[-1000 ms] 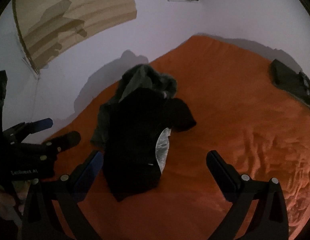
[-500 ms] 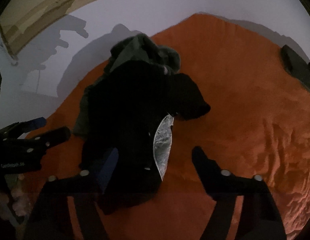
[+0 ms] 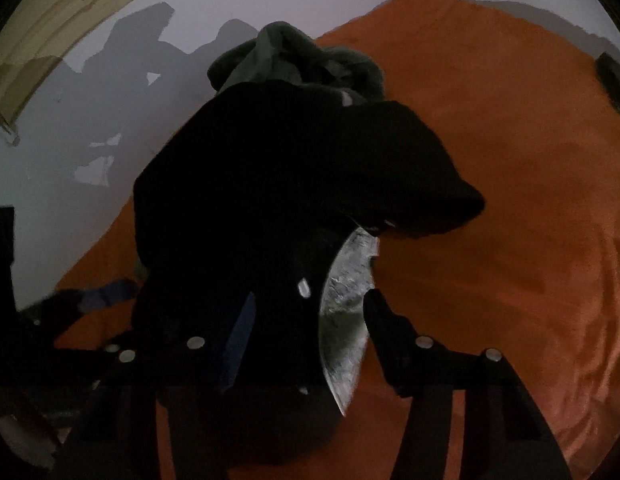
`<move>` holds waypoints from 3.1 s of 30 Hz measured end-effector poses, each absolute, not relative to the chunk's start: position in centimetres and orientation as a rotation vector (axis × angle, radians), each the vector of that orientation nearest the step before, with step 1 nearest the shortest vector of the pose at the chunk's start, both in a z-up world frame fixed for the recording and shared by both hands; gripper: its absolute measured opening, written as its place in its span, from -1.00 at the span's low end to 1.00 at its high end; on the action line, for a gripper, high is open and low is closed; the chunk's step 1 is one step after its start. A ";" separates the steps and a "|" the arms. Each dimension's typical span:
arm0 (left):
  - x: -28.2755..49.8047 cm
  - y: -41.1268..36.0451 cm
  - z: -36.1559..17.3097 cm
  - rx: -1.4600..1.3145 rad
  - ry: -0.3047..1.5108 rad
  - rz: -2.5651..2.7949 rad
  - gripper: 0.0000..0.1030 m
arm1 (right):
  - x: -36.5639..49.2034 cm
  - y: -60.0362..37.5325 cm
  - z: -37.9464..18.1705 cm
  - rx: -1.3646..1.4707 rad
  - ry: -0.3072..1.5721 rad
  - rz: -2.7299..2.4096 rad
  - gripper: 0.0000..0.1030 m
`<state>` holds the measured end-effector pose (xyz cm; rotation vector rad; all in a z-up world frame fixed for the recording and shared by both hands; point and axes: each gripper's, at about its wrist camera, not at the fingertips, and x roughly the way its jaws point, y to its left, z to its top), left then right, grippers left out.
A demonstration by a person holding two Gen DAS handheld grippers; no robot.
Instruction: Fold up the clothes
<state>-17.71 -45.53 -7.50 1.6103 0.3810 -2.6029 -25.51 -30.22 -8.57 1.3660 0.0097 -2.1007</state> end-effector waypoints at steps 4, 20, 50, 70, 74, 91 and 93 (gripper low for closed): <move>-17.9 -45.6 -8.0 1.598 0.459 -2.622 -0.47 | -25.9 -30.5 -8.8 1.358 -0.029 -2.099 -0.83; -19.0 -36.2 3.3 1.400 0.361 -2.762 -0.87 | -24.3 -20.7 4.9 1.044 -0.112 -2.427 -1.00; -18.3 -38.3 -5.1 1.762 0.485 -2.625 0.32 | -25.8 -18.6 -8.0 1.426 -0.308 -2.034 0.30; -17.3 -41.5 -9.5 1.718 0.433 -2.756 0.37 | -28.2 -25.5 -12.3 1.361 -0.307 -1.977 -0.09; -17.2 -41.9 -9.6 1.701 0.506 -2.771 -0.62 | -26.9 -25.6 -10.0 1.244 -0.183 -2.114 -0.95; -19.6 -25.4 8.2 1.486 0.380 -3.158 -0.94 | -23.8 -9.8 11.6 0.831 -0.322 -2.509 -0.95; -19.5 -22.0 10.5 1.469 0.343 -3.219 -0.94 | -22.7 -5.5 13.5 0.796 -0.345 -2.567 -0.95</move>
